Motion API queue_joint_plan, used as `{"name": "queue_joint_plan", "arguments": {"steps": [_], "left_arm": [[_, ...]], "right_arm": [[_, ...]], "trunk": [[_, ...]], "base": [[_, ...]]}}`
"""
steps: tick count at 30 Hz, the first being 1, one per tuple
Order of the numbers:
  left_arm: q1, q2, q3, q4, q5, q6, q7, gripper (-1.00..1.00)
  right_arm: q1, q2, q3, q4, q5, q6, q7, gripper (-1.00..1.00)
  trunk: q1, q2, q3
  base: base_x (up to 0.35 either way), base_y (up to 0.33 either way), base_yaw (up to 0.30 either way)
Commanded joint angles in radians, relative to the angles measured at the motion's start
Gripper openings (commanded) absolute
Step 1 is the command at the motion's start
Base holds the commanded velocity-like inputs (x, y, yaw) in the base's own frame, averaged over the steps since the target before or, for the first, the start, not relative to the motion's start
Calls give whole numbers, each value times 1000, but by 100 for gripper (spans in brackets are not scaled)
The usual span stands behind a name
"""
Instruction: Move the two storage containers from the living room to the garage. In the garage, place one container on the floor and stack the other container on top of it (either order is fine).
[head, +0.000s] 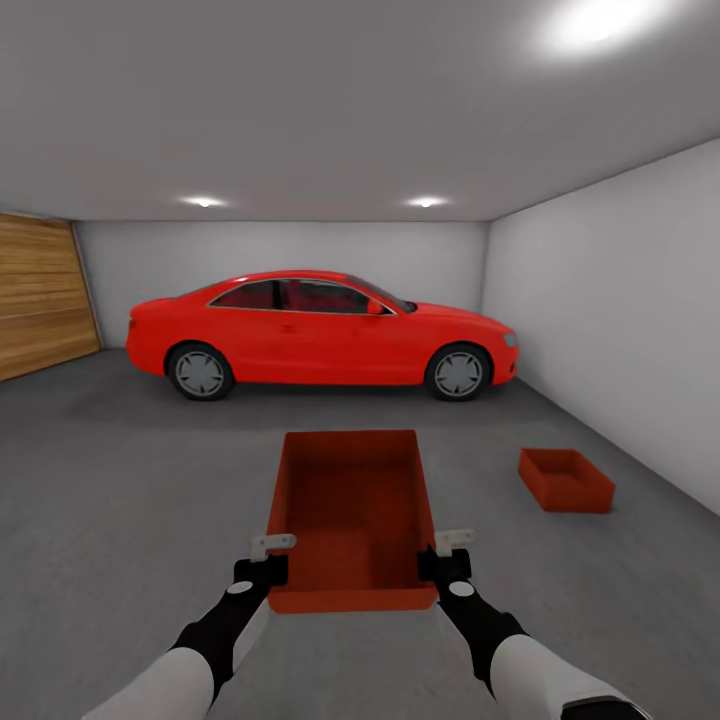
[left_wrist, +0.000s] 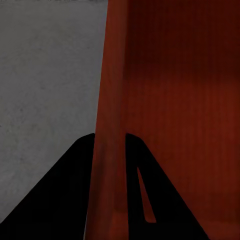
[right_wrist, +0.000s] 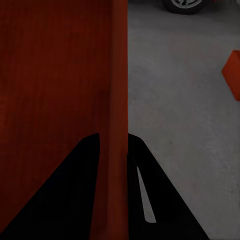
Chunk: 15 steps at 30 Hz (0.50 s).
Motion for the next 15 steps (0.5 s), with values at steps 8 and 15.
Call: {"name": "queue_joint_plan", "arguments": {"steps": [8,15], "left_arm": [[-1,37,15,-7,-14,-50,15,-100],[-1,37,15,-7,-14,-50,15,-100]], "right_arm": [[-1,-9,-8,4,-2,1,-9,-100],[-1,-8,-8,4,-2,-3,-9,-100]], "trunk": [[1,-1,-2],[1,-1,-2]], "base": [[322,0,0],[322,0,0]]}}
